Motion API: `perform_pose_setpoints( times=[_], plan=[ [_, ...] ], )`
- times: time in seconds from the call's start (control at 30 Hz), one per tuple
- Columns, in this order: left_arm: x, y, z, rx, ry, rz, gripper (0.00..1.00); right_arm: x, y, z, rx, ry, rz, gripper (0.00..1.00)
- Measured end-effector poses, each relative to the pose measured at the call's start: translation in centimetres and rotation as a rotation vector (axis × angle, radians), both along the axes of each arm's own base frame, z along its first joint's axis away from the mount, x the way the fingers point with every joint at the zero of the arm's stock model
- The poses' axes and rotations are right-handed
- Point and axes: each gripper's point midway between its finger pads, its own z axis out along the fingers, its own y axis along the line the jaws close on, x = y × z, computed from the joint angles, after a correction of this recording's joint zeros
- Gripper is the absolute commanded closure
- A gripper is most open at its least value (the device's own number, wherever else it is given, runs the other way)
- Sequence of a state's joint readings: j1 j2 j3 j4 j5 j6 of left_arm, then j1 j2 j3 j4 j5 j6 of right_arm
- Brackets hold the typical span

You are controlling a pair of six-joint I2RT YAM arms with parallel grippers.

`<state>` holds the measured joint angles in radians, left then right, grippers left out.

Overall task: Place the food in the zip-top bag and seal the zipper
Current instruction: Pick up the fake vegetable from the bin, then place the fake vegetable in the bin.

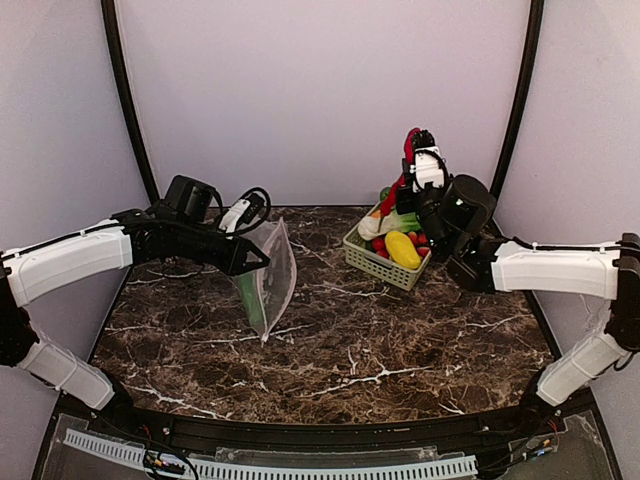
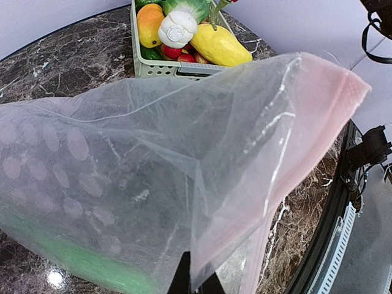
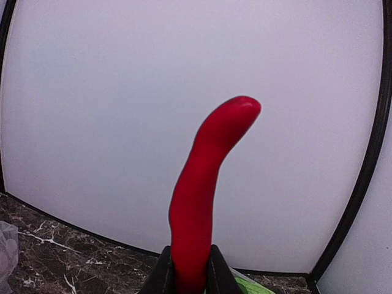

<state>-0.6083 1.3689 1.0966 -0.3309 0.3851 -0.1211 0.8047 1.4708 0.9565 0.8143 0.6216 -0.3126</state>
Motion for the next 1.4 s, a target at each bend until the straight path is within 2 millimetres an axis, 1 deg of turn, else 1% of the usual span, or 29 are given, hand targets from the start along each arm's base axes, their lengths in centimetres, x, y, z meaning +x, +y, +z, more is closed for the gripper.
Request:
perform_pose_setpoints(
  times=[0.1,0.2,0.43,0.57,0.7,0.77,0.87,0.93,0.97,1.03,1.13,1.23,1.4],
  plan=[
    [0.0,0.0,0.0,0.001,-0.001,0.000,0.99,-0.9,-0.6,1.0,0.031,0.020,0.027,0.84],
    [0.0,0.0,0.0,0.001,-0.001,0.001,0.99,-2.1,-0.9,1.5,0.045,0.070,0.085,0.83],
    [0.0,0.0,0.0,0.000,-0.001,0.000,0.99,-4.8,-0.1,3.0,0.043,0.231,0.255,0.81],
    [-0.1,-0.1,0.0,-0.004,0.001,-0.005,0.99,-6.7,0.5,3.0,0.039,0.347,0.355,0.81],
    [-0.2,-0.3,0.1,-0.018,0.002,-0.019,0.99,-8.4,1.7,1.7,0.032,0.483,0.462,0.81],
    [-0.3,-0.4,0.0,-0.023,0.004,-0.024,0.99,-9.4,2.7,0.9,0.033,0.558,0.536,0.82],
    [-0.5,-0.5,-0.1,-0.031,0.011,-0.032,0.99,-10.9,5.1,-0.6,0.046,0.689,0.669,0.85],
    [-0.5,-0.5,-0.2,-0.032,0.013,-0.033,0.99,-11.8,6.6,-2.0,0.057,0.782,0.747,0.86],
    [-0.5,-0.6,-0.2,-0.034,0.013,-0.033,0.99,-12.4,7.4,-3.1,0.068,0.846,0.788,0.87],
    [-0.5,-0.6,-0.2,-0.039,0.014,-0.033,0.99,-13.2,8.4,-4.9,0.077,0.943,0.828,0.88],
    [-0.6,-0.8,0.0,-0.051,0.017,-0.036,0.99,-14.4,9.1,-6.4,0.092,1.032,0.860,0.88],
    [-0.7,-0.9,0.2,-0.062,0.021,-0.041,0.99,-15.0,9.4,-6.7,0.118,1.064,0.882,0.88],
    [-0.8,-1.1,0.1,-0.070,0.034,-0.046,0.99,-15.4,9.7,-7.1,0.135,1.082,0.905,0.89]
  ],
)
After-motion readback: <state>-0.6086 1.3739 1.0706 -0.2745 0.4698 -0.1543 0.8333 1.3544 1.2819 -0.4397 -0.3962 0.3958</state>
